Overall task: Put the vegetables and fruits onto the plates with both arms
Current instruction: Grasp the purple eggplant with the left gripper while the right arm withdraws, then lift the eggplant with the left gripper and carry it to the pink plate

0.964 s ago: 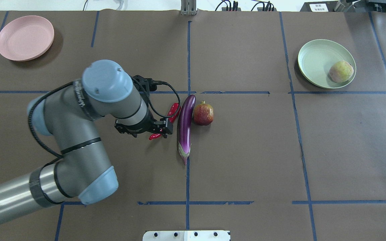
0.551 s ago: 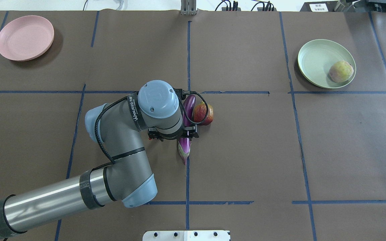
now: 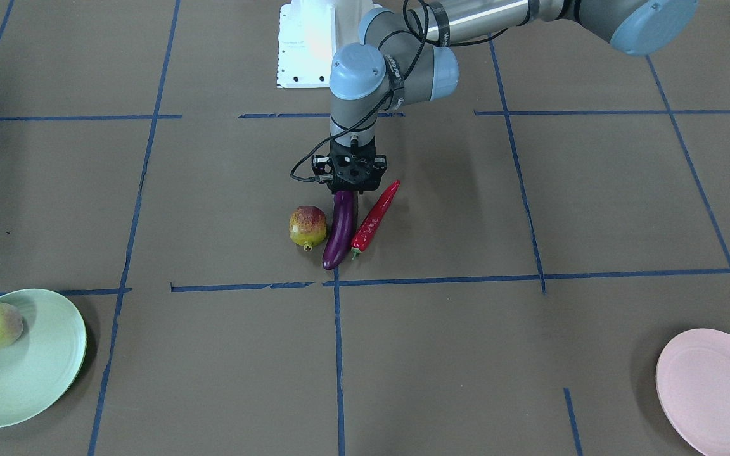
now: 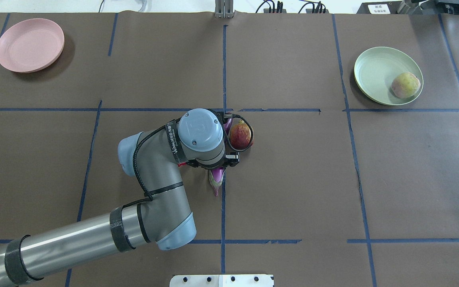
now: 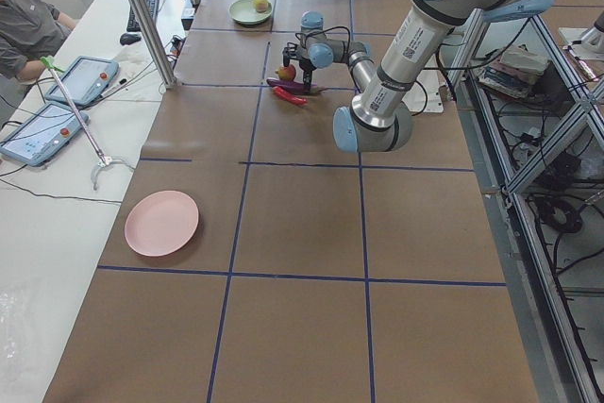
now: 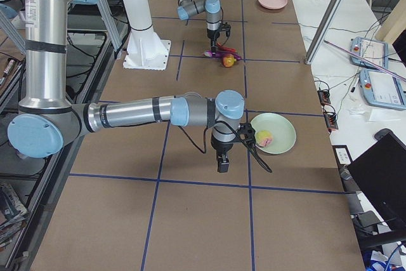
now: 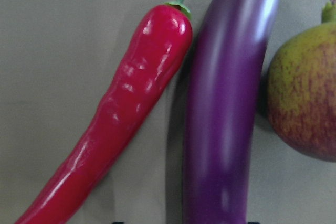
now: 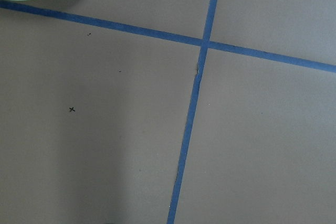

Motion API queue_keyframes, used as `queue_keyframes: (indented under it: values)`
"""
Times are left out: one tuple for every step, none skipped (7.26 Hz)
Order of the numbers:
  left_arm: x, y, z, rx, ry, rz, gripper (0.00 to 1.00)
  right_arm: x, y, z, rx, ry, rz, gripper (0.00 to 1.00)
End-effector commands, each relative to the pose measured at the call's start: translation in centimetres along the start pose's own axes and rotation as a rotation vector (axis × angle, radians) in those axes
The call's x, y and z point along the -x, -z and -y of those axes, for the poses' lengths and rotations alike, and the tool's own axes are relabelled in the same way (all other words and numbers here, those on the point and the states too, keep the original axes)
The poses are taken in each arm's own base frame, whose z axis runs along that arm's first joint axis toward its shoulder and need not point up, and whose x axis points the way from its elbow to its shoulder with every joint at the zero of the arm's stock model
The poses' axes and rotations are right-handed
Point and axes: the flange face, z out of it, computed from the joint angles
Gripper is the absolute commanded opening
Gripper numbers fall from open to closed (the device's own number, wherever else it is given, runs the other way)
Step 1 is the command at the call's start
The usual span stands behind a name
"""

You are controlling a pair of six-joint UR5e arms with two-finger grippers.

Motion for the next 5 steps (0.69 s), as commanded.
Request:
queue_keyframes:
  values:
    - [-0.2,0.2,0.0,-0.005,-0.002,-0.002,0.04,0.0,0.0,0.0,-0.001,0.001,0.000,1.00]
    - [-0.3,1.2,0.2,-0.013,0.000,-0.014,0.00,0.1,0.1,0.1,-0.003,0.003,0.000,1.00]
    - [0.3,3.8,1.9,-0.045,0.045,-0.045,0.00,0.1,0.1,0.1,-0.004,0.003,0.001,1.00]
    - [1.6,8.1,5.0,-0.097,0.153,-0.096,0.00,0.1,0.1,0.1,-0.002,0.002,0.000,1.00]
    - [5.1,9.6,7.4,-0.127,0.232,-0.093,0.00,0.1,0.1,0.1,-0.004,0.003,0.001,1.00]
